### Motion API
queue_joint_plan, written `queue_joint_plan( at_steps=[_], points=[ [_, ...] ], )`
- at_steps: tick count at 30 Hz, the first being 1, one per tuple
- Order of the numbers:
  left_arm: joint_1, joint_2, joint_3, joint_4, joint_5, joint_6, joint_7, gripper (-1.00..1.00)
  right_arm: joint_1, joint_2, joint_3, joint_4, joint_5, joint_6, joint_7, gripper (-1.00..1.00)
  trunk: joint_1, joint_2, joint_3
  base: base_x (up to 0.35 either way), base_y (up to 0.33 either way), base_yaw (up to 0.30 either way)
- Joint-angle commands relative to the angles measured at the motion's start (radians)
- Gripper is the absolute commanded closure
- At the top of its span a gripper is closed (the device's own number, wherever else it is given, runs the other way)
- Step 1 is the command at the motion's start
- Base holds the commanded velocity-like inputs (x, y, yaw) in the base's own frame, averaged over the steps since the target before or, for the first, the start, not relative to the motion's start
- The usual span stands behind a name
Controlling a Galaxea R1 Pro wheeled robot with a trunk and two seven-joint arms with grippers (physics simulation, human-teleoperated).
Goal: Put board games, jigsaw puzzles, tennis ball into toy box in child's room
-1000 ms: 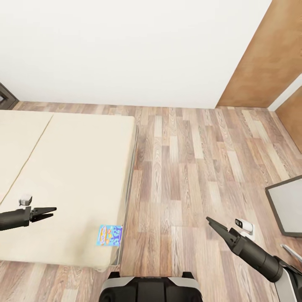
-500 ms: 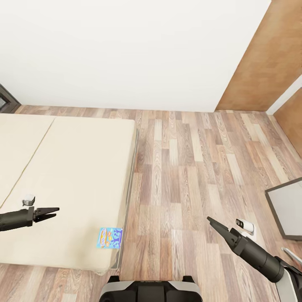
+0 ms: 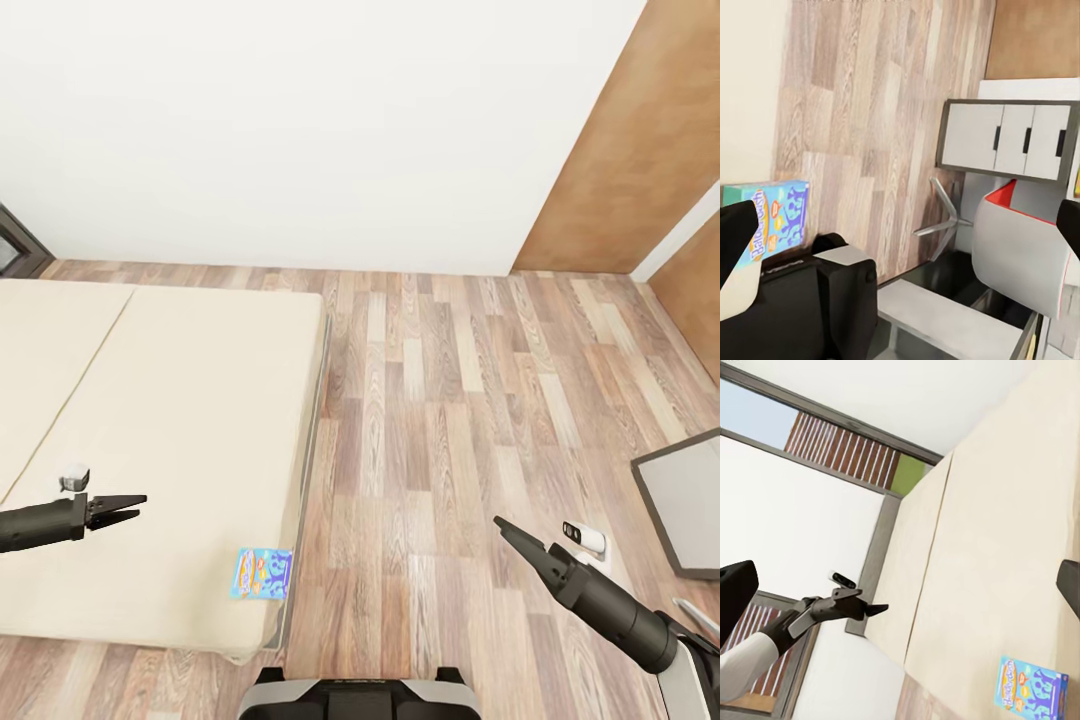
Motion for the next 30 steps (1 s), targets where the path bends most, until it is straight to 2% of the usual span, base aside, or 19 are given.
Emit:
queue_joint_plan(
  at_steps=[1, 16, 30],
  points=[
    [-0.001, -0.001, 0.002, -0.001, -0.009, 0.01, -0.008, -1.0, -0.001, 0.0, 0.0, 0.0, -0.004, 0.008, 0.001, -1.0, 0.001, -0.001, 0.0, 0.0, 0.0, 0.0],
    [-0.001, -0.001, 0.002, -0.001, -0.009, 0.01, -0.008, -1.0, -0.001, 0.0, -0.001, 0.0, -0.009, 0.007, 0.001, -1.0, 0.001, -0.001, 0.025, 0.0, 0.0, 0.0],
    [-0.001, -0.001, 0.003, -0.001, -0.009, 0.01, -0.008, -1.0, 0.0, 0.0, -0.02, 0.0, -0.011, 0.008, 0.002, -1.0, 0.001, -0.001, 0.049, 0.0, 0.0, 0.0]
  ],
)
